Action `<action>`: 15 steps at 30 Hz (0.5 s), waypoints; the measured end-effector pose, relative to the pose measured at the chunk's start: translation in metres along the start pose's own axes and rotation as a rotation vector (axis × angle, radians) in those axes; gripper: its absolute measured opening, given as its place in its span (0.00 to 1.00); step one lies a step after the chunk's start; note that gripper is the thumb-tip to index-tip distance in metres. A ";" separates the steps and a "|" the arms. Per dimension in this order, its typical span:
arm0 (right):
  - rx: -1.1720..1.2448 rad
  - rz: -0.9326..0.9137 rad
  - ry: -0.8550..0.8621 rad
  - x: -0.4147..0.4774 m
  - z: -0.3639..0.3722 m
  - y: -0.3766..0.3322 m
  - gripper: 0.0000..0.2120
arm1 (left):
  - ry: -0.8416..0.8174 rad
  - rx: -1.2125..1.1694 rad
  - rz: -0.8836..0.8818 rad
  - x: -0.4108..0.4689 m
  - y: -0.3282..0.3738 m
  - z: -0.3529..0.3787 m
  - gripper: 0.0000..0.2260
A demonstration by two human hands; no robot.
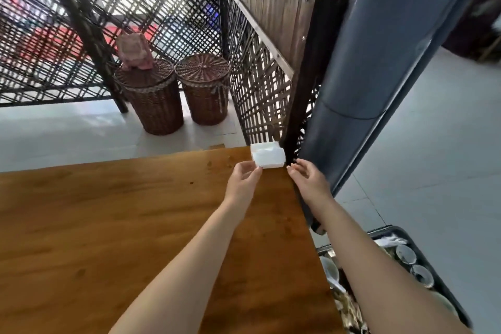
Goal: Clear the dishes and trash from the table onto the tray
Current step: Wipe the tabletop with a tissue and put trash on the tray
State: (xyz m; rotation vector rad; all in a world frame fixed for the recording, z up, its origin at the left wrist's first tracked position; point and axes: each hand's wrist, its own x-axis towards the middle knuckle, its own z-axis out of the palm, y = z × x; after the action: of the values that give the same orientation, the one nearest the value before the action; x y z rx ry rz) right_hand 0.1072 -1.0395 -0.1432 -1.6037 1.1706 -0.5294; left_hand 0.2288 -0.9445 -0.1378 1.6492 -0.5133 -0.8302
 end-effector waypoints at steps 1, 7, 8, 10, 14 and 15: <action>-0.006 0.001 0.001 0.014 0.004 0.005 0.24 | -0.012 0.009 -0.010 0.015 -0.006 0.001 0.14; -0.105 -0.030 -0.046 0.074 0.029 0.033 0.27 | -0.036 0.082 0.002 0.083 -0.039 0.009 0.16; -0.148 -0.040 -0.050 0.083 0.032 0.038 0.28 | -0.034 0.096 0.011 0.092 -0.044 0.011 0.16; -0.238 -0.068 -0.052 0.098 0.039 0.046 0.30 | -0.022 0.165 0.050 0.110 -0.053 0.011 0.19; -0.435 -0.154 -0.028 0.132 0.053 0.059 0.32 | -0.040 0.365 0.103 0.149 -0.075 0.011 0.33; -0.480 -0.193 -0.020 0.140 0.056 0.062 0.32 | -0.056 0.377 0.123 0.158 -0.081 0.012 0.37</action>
State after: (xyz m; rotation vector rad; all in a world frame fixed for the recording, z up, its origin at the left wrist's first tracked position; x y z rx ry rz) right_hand 0.1861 -1.1355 -0.2495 -2.1427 1.1925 -0.3679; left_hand 0.3145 -1.0461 -0.2558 1.9170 -0.8418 -0.7202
